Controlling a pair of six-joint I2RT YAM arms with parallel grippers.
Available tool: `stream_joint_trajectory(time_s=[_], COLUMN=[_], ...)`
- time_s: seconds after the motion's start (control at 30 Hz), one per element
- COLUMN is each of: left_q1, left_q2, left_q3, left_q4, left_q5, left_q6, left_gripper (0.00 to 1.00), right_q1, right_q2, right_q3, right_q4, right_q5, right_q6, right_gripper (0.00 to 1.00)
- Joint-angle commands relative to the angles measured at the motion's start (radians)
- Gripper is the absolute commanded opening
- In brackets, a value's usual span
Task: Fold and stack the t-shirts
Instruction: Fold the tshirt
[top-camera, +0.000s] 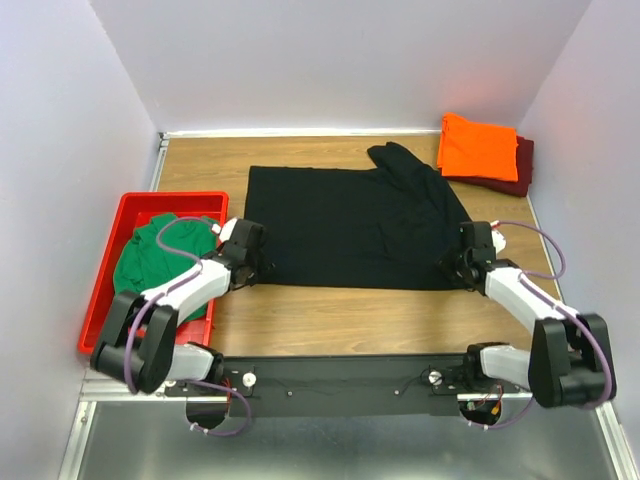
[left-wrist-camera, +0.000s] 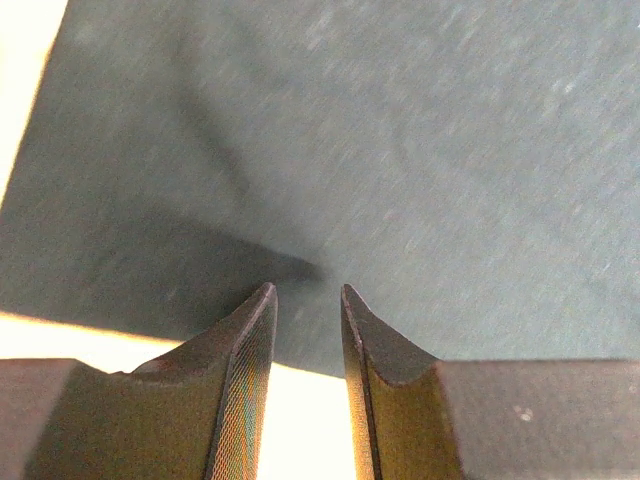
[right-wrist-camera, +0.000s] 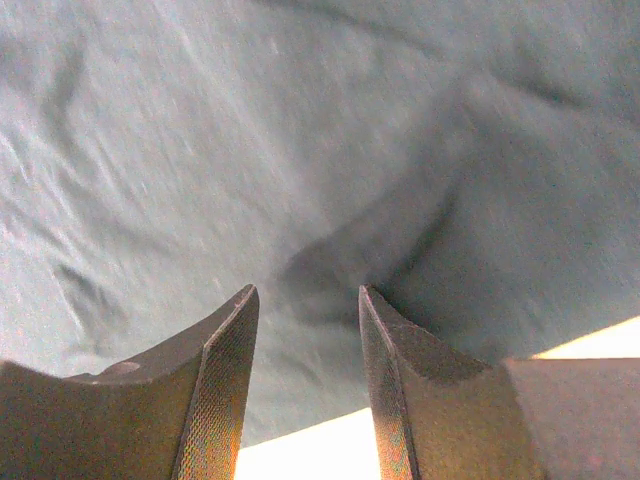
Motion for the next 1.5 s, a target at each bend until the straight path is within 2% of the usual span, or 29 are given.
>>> stream_joint_trajectory(time_s=[0.0,0.23,0.33,0.43,0.57,0.77,0.93,1.07,1.27,1.47], left_q1=[-0.02,-0.06,-0.06,-0.06,-0.057,-0.04,-0.022,-0.022,-0.022,-0.023], left_q2=[-0.121,-0.265,-0.271,-0.239,-0.088,0.076,0.149,0.161,0.129,0.045], left_q3=[-0.051,-0.105,-0.076,-0.012,0.085,0.131,0.119,0.101,0.022,-0.021], left_q4=[-0.097,-0.138,-0.121,-0.094,-0.066,0.006,0.025,0.018,0.005,-0.017], left_q5=[-0.022,-0.011,-0.053,-0.108,-0.12,-0.082,-0.039,-0.025,0.001,0.053], left_q6=[-0.06,-0.095,-0.065,-0.035,-0.009,0.031,0.043,0.041,0.026,0.015], left_gripper=[0.4,0.4,0.4,0.4,0.4,0.4,0.4,0.4,0.4,0.4], right_q1=[-0.008,-0.008,-0.008,-0.01,-0.01,-0.023,-0.063,-0.085,-0.154,-0.172], right_q2=[-0.107,-0.312,-0.307,-0.248,-0.141,0.071,0.172,0.175,0.062,-0.062], right_q3=[-0.052,-0.102,-0.037,0.038,0.133,0.189,0.146,0.085,-0.032,-0.105], right_q4=[-0.13,-0.245,-0.247,-0.245,-0.244,-0.19,-0.126,-0.115,-0.116,-0.138], right_q5=[-0.041,-0.072,-0.048,0.043,0.21,0.256,0.23,0.177,0.077,-0.037], right_q6=[0.027,0.048,0.016,-0.011,0.01,0.013,0.016,0.032,0.035,0.03], right_gripper=[0.52,0.53,0.53,0.53,0.53,0.54,0.54,0.55,0.56,0.57])
